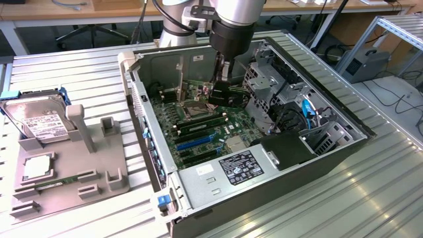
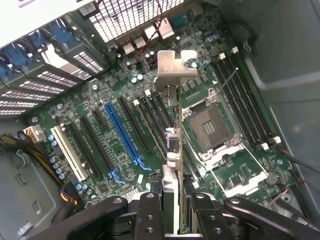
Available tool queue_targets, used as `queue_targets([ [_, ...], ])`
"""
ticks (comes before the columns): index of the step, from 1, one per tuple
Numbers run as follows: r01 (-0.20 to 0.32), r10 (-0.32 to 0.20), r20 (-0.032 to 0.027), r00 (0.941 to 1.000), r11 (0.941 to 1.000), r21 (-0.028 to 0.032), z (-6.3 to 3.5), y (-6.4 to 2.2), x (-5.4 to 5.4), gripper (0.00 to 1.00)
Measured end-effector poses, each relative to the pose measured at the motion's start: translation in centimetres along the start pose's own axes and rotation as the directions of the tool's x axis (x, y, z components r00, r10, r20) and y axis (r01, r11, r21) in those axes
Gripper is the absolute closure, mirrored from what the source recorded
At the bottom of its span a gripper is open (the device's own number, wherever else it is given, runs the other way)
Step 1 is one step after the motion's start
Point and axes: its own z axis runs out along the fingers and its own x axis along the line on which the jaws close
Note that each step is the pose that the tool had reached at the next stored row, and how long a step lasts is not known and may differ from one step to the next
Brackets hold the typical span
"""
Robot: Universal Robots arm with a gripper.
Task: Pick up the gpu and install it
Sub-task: 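Insert the gpu into the slot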
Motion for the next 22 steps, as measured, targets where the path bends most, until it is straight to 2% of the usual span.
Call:
queue_targets([
  [22, 0.043, -0.043, -0.0006, 0.9991, 0.9991, -0.0012, 0.02, 0.00, 0.00, 0.73],
])
